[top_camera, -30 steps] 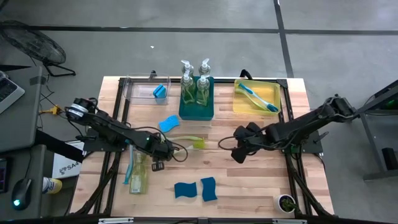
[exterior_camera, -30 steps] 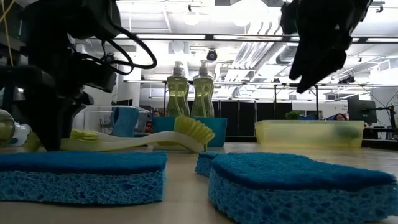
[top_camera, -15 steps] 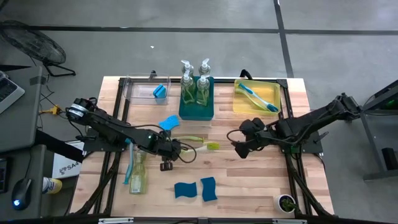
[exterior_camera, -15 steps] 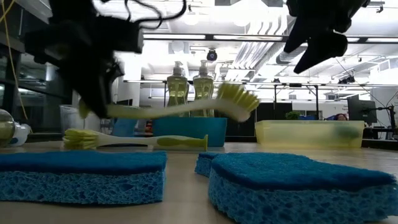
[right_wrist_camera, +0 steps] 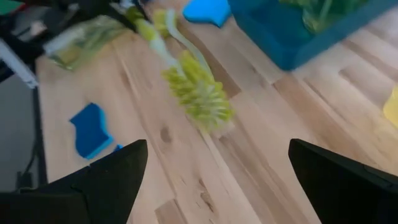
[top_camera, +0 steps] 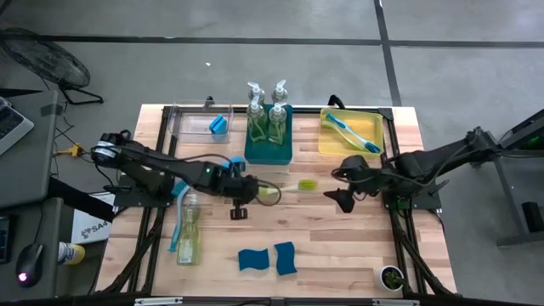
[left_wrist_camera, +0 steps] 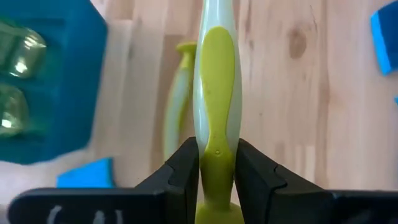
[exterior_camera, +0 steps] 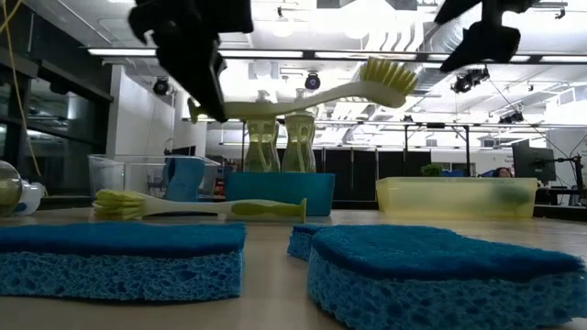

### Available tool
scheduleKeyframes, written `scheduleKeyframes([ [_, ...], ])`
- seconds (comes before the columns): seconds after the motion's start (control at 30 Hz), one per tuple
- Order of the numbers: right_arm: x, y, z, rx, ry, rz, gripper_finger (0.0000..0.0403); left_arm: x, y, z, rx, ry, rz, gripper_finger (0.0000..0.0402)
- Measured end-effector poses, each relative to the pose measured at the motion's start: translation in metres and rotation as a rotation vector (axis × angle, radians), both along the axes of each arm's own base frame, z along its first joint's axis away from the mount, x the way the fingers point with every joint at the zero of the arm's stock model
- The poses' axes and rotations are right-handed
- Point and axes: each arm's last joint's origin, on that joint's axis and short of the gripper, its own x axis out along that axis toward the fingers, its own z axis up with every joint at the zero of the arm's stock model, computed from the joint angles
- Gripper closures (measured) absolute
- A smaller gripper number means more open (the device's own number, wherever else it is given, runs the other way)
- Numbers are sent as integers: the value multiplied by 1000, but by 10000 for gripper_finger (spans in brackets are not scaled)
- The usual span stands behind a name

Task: Pick & Place Kitchen Sink Supplies
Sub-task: Put the green dish brush into the yellow bin

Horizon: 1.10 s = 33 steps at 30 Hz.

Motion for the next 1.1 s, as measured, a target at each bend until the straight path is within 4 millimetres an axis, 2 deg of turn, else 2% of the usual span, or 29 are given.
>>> scheduleKeyframes([
  [0.27, 0, -18, 59, -197, -100, 95, 20, 10, 22, 20, 20, -31, -48, 326],
  [0.37, 8, -27, 78, -259, -75, 110, 20, 13, 28, 28, 33, -53, -52, 326],
  [0.5, 26, -38, 93, -308, -6, 159, 20, 17, 36, 38, 57, -82, -49, 326],
  [0.7, 65, -53, 98, -315, 143, 270, 20, 19, 42, 47, 86, -103, -56, 326],
  [0.9, 100, -59, 97, -284, 207, 375, 20, 18, 42, 47, 95, -94, -54, 326],
  [1.1, 114, -59, 89, -261, 305, 376, 20, 18, 42, 47, 96, -92, -29, 325],
])
